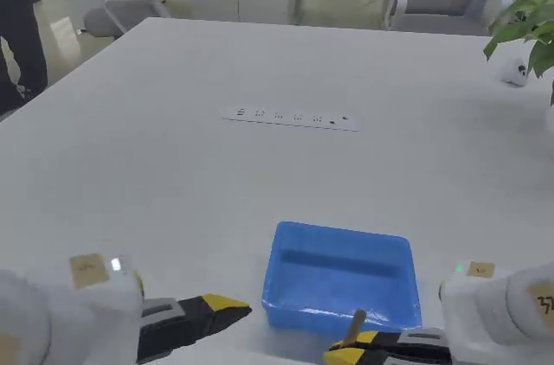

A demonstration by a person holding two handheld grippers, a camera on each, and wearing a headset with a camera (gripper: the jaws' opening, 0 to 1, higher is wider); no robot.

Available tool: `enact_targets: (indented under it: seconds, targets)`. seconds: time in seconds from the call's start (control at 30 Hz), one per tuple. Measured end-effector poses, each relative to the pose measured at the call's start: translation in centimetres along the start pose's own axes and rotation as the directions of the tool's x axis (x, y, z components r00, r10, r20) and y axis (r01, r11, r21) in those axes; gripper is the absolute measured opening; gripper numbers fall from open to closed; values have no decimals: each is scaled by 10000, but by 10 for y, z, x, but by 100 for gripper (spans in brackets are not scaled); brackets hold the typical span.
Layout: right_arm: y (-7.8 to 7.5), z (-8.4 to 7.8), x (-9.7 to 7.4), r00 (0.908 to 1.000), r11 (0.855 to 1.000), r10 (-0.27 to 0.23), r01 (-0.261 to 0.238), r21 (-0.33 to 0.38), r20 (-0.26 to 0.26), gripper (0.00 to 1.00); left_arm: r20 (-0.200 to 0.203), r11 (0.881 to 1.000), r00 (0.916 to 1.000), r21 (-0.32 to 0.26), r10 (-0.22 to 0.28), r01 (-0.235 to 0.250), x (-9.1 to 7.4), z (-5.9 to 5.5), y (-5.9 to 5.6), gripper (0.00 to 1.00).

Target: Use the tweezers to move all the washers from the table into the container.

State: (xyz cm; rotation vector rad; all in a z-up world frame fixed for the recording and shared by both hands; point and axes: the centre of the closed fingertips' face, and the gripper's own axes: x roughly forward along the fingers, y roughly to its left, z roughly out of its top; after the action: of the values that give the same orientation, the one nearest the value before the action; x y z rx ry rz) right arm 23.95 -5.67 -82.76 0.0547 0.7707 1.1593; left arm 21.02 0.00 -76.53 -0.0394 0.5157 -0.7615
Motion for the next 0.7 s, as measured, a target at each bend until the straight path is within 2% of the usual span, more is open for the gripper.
enact_targets:
  seconds: [0.07, 0.13, 0.17, 0.2, 0.23, 0.27, 0.33, 0.37, 0.4, 0.43, 0.47, 0.5, 0.53, 0.63, 0.7]
  targets:
    - [0, 0, -1, 9998, 9990, 111, -117, 422, 154, 1, 391, 9995, 9988, -148, 290, -284, -4, -2, 2, 54]
    - [1, 1, -2, 9987, 9940, 217, -264, 1058, 459, 1, 542, 9990, 9981, -372, 282, -262, -5, -5, -1, 64]
    - [1, 3, -3, 9976, 9903, 308, -389, 1336, 627, 1, 788, 9983, 9961, -463, 394, -358, -5, -3, 0, 69]
    - [1, 7, -5, 9945, 9844, 303, -472, 1698, 1007, 1, 1113, 9969, 9919, -568, 614, -553, -6, 1, 2, 74]
    - [1, 10, -7, 9925, 9803, 319, -540, 1899, 1177, 1, 1177, 9962, 9906, -588, 701, -636, -7, 2, 3, 77]
    - [0, 13, -11, 9898, 9745, 338, -633, 2154, 1383, 1, 1376, 9949, 9866, -624, 872, -793, -9, 6, 5, 80]
    - [-2, 14, -17, 9889, 9744, 287, -603, 2166, 1459, 1, 1975, 9931, 9748, -749, 1038, -906, -10, 14, 7, 86]
    - [-2, 15, -18, 9885, 9741, 287, -610, 2175, 1487, 1, 2116, 9921, 9713, -853, 1084, -922, -10, 16, 8, 89]
    - [-1, 17, -21, 9870, 9727, 285, -638, 2231, 1580, 1, 2469, 9907, 9621, -982, 1157, -939, -10, 20, 10, 94]
    - [1, 20, -25, 9851, 9732, 313, -687, 2193, 1693, 1, 2459, 9907, 9625, -998, 1143, -922, -9, 20, 11, 99]
    - [0, 22, -28, 9836, 9735, 312, -702, 2178, 1775, 1, 2436, 9904, 9628, -1004, 1171, -950, -11, 21, 12, 97]
    - [1, 24, -30, 9826, 9731, 296, -703, 2195, 1833, 1, 2599, 9890, 9564, -982, 1329, -1107, -12, 24, 14, 99]
    - [1, 27, -34, 9815, 9730, 259, -683, 2204, 1899, 1, 2777, 9887, 9492, -640, 1483, -1357, -14, 27, 16, 99]
    - [1, 35, -44, 9785, 9775, 44, -478, 2056, 2064, 2, 2766, 9817, 9428, -116, 1860, -1902, -17, 28, 20, 99]
    - [2, 42, -51, 9740, 9784, -50, -420, 2026, 2265, 2, 2854, 9781, 9375, -1, 1993, -2079, -19, 30, 21, 99]
